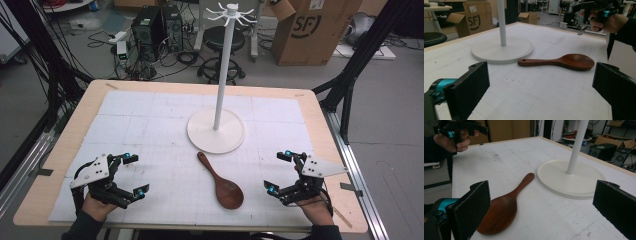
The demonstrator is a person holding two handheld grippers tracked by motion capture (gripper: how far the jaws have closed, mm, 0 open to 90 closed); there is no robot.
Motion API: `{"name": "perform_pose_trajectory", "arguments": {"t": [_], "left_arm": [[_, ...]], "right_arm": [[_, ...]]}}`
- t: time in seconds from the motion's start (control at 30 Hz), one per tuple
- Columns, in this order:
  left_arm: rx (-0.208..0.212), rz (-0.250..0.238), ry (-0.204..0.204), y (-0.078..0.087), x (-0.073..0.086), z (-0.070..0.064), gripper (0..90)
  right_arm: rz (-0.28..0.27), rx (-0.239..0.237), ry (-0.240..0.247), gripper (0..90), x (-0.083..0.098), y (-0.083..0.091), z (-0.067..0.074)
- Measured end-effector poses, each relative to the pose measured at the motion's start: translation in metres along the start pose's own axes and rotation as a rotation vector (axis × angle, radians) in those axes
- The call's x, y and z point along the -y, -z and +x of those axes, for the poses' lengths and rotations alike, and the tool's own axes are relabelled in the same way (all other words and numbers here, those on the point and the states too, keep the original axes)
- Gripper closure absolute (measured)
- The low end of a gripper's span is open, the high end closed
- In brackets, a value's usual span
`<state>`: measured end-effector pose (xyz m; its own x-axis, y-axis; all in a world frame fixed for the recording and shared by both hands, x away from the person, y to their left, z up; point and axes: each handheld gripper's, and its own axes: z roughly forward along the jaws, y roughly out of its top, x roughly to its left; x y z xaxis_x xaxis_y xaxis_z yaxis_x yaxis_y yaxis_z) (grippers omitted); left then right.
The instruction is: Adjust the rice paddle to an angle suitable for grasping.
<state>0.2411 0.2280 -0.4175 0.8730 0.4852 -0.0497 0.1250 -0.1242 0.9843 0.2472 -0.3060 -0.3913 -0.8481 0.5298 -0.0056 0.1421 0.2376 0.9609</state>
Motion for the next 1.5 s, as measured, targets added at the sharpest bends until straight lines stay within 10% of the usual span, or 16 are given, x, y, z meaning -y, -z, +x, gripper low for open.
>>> {"name": "perform_pose_trajectory", "arguments": {"t": [1.5], "left_arm": [[-0.008,0.037,0.004,0.0,0.001,-0.002,1.7]], "right_arm": [[0.101,0.019,-0.025,0.6,-0.009,-0.022,0.009]]}}
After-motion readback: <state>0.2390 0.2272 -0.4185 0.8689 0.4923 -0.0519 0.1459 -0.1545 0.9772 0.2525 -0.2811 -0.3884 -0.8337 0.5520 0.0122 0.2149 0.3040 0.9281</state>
